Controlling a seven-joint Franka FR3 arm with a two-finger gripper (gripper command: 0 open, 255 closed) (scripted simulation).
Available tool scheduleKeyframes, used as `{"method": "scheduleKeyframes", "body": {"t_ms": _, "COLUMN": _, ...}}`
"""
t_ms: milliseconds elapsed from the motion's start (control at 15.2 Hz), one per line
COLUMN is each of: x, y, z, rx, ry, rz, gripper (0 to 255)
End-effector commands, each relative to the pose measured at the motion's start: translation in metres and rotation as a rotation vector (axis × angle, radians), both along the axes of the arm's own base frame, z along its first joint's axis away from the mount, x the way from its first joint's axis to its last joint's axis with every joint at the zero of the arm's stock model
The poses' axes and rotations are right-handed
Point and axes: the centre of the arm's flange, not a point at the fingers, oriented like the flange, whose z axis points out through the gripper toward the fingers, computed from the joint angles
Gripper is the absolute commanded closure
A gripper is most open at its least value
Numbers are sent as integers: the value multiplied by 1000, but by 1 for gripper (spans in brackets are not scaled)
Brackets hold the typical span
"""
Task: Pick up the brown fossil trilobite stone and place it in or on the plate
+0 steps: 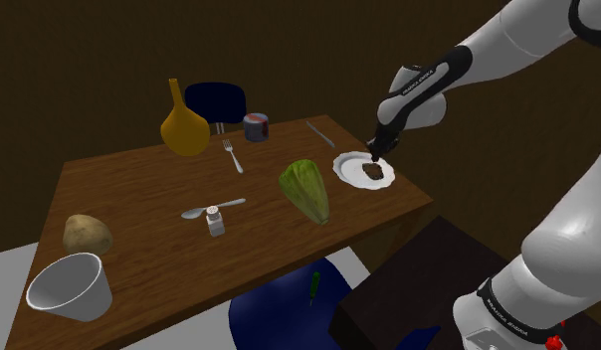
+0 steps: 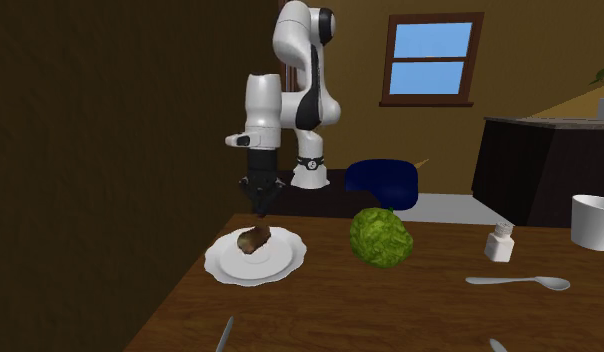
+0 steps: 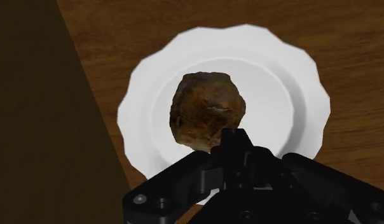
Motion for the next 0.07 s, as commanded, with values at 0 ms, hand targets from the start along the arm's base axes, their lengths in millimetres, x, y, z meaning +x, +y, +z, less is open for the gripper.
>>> {"method": "scheduleKeyframes", "body": {"t_ms": 0, "x": 4, "y": 1, "z": -9, "rx": 0, "ry": 0, "rz": -1, "gripper": 255}}
